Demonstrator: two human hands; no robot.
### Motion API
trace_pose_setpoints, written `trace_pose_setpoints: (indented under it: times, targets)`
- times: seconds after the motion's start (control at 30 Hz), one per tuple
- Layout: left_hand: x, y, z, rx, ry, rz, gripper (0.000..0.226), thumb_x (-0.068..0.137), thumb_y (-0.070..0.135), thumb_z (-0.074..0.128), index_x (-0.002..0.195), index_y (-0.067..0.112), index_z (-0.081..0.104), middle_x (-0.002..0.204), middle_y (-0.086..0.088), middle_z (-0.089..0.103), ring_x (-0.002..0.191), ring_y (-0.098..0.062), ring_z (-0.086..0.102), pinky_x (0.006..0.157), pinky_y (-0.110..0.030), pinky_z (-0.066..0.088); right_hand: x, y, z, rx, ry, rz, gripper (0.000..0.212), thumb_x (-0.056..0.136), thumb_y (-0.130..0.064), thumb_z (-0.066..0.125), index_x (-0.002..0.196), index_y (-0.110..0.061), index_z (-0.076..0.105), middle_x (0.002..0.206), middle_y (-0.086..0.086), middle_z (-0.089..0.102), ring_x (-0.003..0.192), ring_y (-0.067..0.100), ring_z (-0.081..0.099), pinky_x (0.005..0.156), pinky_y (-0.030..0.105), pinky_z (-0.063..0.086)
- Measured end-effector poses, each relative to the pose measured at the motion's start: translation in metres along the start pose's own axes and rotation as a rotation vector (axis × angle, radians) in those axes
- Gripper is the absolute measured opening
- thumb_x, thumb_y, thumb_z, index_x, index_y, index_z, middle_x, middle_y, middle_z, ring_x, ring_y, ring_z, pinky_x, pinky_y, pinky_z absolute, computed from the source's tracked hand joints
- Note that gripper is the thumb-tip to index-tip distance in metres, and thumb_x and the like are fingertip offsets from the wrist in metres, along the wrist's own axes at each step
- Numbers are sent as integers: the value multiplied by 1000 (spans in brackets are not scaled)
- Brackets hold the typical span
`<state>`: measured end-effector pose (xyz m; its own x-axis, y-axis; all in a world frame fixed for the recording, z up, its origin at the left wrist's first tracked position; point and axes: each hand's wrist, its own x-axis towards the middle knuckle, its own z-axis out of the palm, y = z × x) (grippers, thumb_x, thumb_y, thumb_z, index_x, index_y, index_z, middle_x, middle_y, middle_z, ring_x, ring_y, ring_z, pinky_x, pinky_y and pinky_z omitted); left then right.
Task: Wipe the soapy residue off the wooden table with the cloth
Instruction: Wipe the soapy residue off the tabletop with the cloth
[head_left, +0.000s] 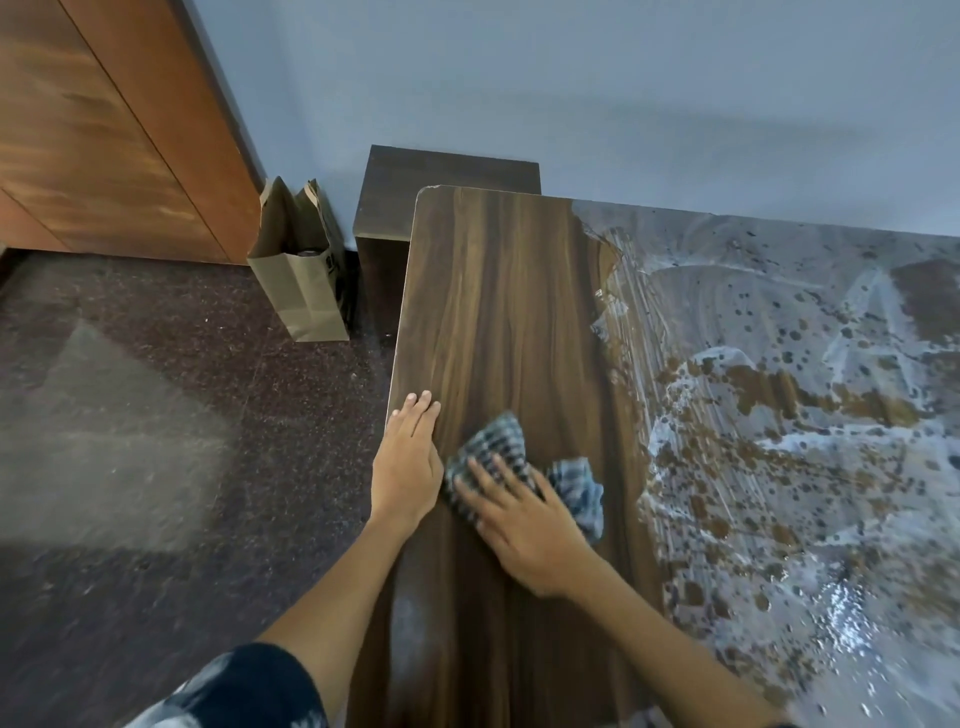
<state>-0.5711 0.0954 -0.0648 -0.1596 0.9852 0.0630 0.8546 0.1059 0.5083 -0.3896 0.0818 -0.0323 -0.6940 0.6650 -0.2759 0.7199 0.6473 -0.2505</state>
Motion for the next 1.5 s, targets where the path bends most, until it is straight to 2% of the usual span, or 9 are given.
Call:
trace_pose_setpoints:
  times: [0.17,0.3,0.4,0.6,0.8,1.1,1.27,1.4,1.5]
  targets:
    - [-28,-9,-2,104,-48,51,54,92,21,17,136,6,44,143,-6,42,136,-21,34,115,-30,14,-63,39,-3,-132,-67,71,50,100,-43,6,148,-35,17,152,-12,22,140,15,23,108,40,26]
    - [-42,-1,-3,130,-61,-24,54,91,19,18,136,7,43,143,-6,43,135,-20,36,112,-33,20,-24,44,-20,-66,-113,261,68,83,-56,-21,147,-36,-9,155,-15,-12,143,17,-13,117,43,4]
    - [-46,4,-4,129,-45,-42,52,90,17,22,134,4,46,141,-9,45,133,-24,38,110,-35,23,2,7,-19,-37,-60,295,69,83,-49,-10,150,-34,1,158,-9,-4,145,22,-6,115,45,0]
    - [-59,2,-3,80,-33,6,45,97,8,36,142,6,34,150,-7,30,141,-21,21,115,-31,11,-73,-21,15,-62,-77,102,50,93,-42,32,142,-36,33,145,-12,41,132,15,41,99,38,41]
    - [-77,-1,-4,85,-40,16,53,94,23,18,139,5,38,148,-8,35,139,-22,25,113,-34,15,-83,49,-9,20,-107,450,50,100,-42,5,147,-37,-10,150,-15,-20,144,15,-13,115,40,5]
    - [-84,13,4,109,-39,-94,51,92,11,24,142,3,32,151,-11,28,141,-28,22,114,-41,15,-53,-36,7,44,-49,117,60,91,-35,6,150,-29,12,158,-7,6,145,16,2,114,42,8]
    - [-93,27,8,112,-20,-170,52,95,6,32,146,6,22,155,-7,18,144,-24,11,116,-38,9,-115,2,20,-18,-11,112,45,98,-39,23,139,-34,40,143,-14,42,129,9,45,95,35,46]
    - [-104,38,13,108,-6,-232,49,98,10,30,146,6,22,155,-7,18,144,-24,10,117,-39,10,-82,57,0,-48,-26,304,68,85,-56,-22,147,-34,-5,154,-14,-7,145,15,0,115,39,6]
    - [-118,46,17,112,3,-240,48,99,12,32,145,6,24,154,-8,20,143,-24,13,116,-39,11,-45,43,3,-1,42,333,62,90,-49,-9,150,-32,-3,158,-9,-6,145,19,-7,115,44,2]
